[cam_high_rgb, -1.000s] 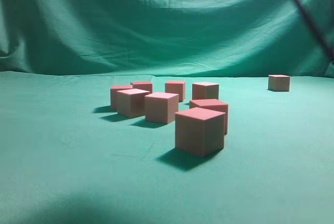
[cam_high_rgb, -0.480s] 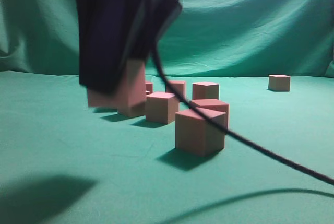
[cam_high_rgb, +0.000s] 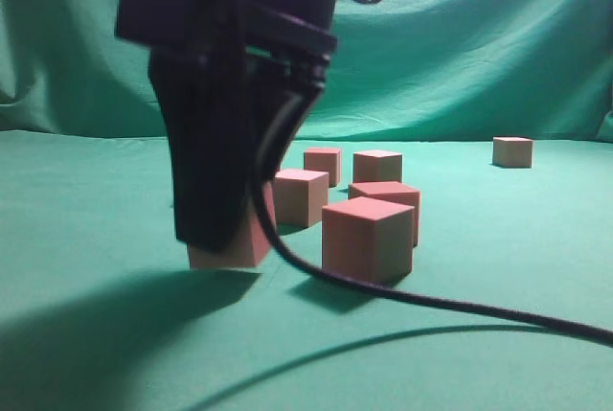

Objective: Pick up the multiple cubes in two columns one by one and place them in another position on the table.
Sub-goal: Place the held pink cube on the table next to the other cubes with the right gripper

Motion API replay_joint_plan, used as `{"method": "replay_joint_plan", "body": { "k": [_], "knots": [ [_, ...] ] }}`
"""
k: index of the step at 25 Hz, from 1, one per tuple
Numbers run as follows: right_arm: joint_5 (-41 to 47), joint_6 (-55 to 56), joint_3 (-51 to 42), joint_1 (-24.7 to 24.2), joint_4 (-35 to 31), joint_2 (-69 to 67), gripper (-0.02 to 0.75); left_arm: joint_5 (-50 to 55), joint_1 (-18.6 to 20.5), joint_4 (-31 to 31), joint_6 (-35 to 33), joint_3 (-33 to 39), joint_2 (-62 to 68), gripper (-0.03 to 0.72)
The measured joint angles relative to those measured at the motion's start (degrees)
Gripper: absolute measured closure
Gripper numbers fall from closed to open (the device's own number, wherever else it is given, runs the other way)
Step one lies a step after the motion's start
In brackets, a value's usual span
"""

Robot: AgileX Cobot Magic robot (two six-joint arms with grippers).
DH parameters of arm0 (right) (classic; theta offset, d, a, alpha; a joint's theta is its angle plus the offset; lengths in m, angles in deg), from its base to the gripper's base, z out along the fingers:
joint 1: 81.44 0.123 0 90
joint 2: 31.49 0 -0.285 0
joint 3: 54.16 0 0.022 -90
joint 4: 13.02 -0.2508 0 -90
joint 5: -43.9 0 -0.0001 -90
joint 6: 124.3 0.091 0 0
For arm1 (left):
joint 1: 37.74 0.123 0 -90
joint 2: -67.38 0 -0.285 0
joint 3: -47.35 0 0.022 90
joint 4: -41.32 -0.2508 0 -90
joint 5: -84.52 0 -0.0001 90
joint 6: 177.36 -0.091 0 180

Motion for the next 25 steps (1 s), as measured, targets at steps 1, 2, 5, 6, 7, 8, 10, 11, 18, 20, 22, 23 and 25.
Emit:
{"method": "replay_joint_plan", "body": {
  "k": [1,2,5,6,7,8,10,11,18,20,22,23,25],
  "knots": [
    [-0.04,0.0,0.0,0.0,0.03,-0.49,0.458,0.0,0.0,0.0,0.0,0.0,0.0,0.688],
    [-0.04,0.0,0.0,0.0,0.13,-0.8,0.458,0.0,0.0,0.0,0.0,0.0,0.0,0.688],
    [-0.04,0.0,0.0,0.0,0.25,-1.14,0.458,0.0,0.0,0.0,0.0,0.0,0.0,0.688],
    [-0.13,0.0,0.0,0.0,0.39,-1.14,0.458,0.0,0.0,0.0,0.0,0.0,0.0,0.688],
    [-0.13,0.0,0.0,0.0,0.49,-1.14,0.458,0.0,0.0,0.0,0.0,0.0,0.0,0.688],
    [-0.13,0.0,0.0,0.0,0.49,-1.14,0.458,0.0,0.0,0.0,0.0,0.0,0.0,0.688],
    [-0.13,0.0,0.0,0.0,1.04,-1.14,0.458,0.0,0.0,0.0,0.0,0.0,0.0,0.688],
    [-0.13,0.0,0.0,0.0,1.66,-1.14,0.458,0.0,0.0,0.0,0.0,0.0,0.0,0.688],
    [0.11,0.0,0.0,0.0,3.2,-1.14,0.458,0.0,0.0,0.0,0.0,0.0,0.0,0.688],
    [0.21,0.0,0.0,0.0,3.29,-1.14,0.458,0.0,0.0,0.0,0.0,0.0,0.0,0.688],
    [0.21,0.0,0.0,0.0,2.92,-1.14,0.458,0.0,0.0,0.0,0.0,0.0,0.0,0.688],
    [0.21,0.1,0.0,0.0,2.79,-1.14,0.458,0.0,0.0,0.0,0.0,0.0,0.0,0.688],
    [0.21,0.1,0.0,0.0,2.66,-1.14,0.458,0.0,0.0,0.0,0.0,0.0,0.0,0.688]
  ]
}}
